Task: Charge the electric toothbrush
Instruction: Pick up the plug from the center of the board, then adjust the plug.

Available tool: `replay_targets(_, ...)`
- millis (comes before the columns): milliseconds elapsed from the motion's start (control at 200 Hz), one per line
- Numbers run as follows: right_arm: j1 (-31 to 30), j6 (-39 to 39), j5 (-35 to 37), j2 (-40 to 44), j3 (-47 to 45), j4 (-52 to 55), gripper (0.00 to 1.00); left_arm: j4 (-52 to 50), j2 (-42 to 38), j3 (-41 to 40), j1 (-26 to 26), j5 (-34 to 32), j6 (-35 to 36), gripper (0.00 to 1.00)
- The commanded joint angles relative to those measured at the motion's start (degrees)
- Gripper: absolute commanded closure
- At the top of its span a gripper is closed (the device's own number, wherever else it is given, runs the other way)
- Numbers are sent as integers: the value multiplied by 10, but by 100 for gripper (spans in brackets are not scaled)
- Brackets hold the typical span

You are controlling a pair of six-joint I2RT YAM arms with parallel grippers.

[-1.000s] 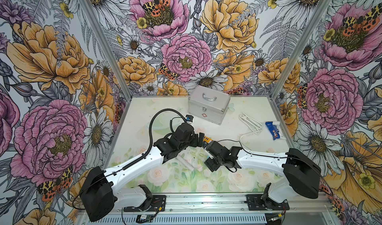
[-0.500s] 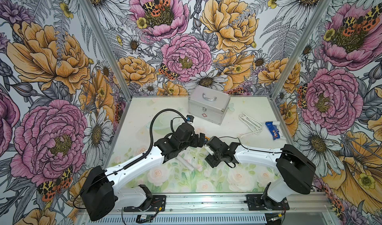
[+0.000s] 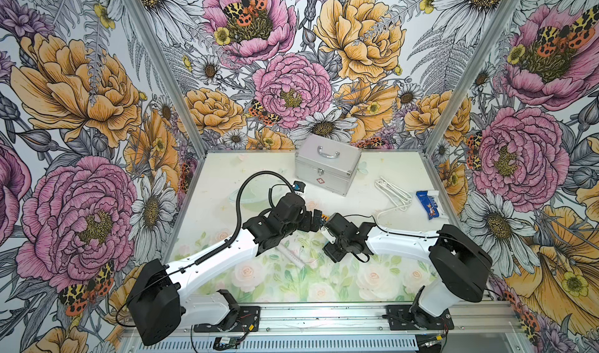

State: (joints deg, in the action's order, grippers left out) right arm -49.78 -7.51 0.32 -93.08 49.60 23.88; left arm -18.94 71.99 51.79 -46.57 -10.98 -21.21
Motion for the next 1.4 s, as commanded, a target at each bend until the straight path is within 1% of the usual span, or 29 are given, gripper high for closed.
replay_targets(0, 5, -1, -7, -12, 16, -7, 41, 15, 7, 9, 7, 11, 10, 1)
replay_targets(80, 5, -2, -3, -15, 18, -8, 44, 15, 8, 9, 6, 11, 10, 1)
replay_targets(160, 5, -4, 6, -17, 20, -7, 51, 15, 9, 9, 7, 11, 11, 1)
replay_targets(215, 5, -4, 5, -17, 22, -7, 59, 16, 9, 9, 7, 11, 13, 1)
replay_targets(335, 6, -5, -4, -6, 22, -6, 67, 20, 8, 6, 8, 10, 20, 1)
replay_targets(485, 14, -7, -39, 21, 20, 5, 68, 45, 0, -3, 7, 28, 49, 1)
replay_targets(655, 40, -12, -110, 64, 21, 26, 68, 115, -15, -35, 7, 62, 108, 1)
replay_targets(676, 58, -11, -119, 70, 22, 29, 68, 120, -15, -37, 7, 66, 114, 1)
replay_targets(796, 84, -1, -173, 96, 32, 56, 67, 142, -10, -50, 7, 88, 155, 2)
replay_targets(841, 92, 1, -192, 102, 37, 64, 66, 156, -10, -60, 6, 97, 179, 3)
replay_targets(921, 104, -1, -224, 111, 43, 72, 66, 194, -17, -86, -2, 90, 231, 5)
replay_targets(1006, 110, -5, -243, 118, 48, 82, 66, 221, -31, -104, -7, 105, 301, 5)
replay_targets(1091, 112, -12, -259, 125, 48, 85, 66, 225, -47, -109, -1, 116, 365, 4)
replay_targets(1146, 112, -14, -269, 130, 46, 85, 65, 222, -54, -104, 13, 128, 394, 4)
replay_targets(1196, 113, -17, -275, 135, 42, 86, 65, 210, -57, -95, 31, 154, 414, 4)
replay_targets(1301, 113, -24, -285, 151, 36, 87, 65, 186, -57, -82, 61, 185, 467, 5)
replay_targets(1396, 113, -29, -294, 165, 34, 87, 64, 155, -51, -72, 86, 246, 535, 5)
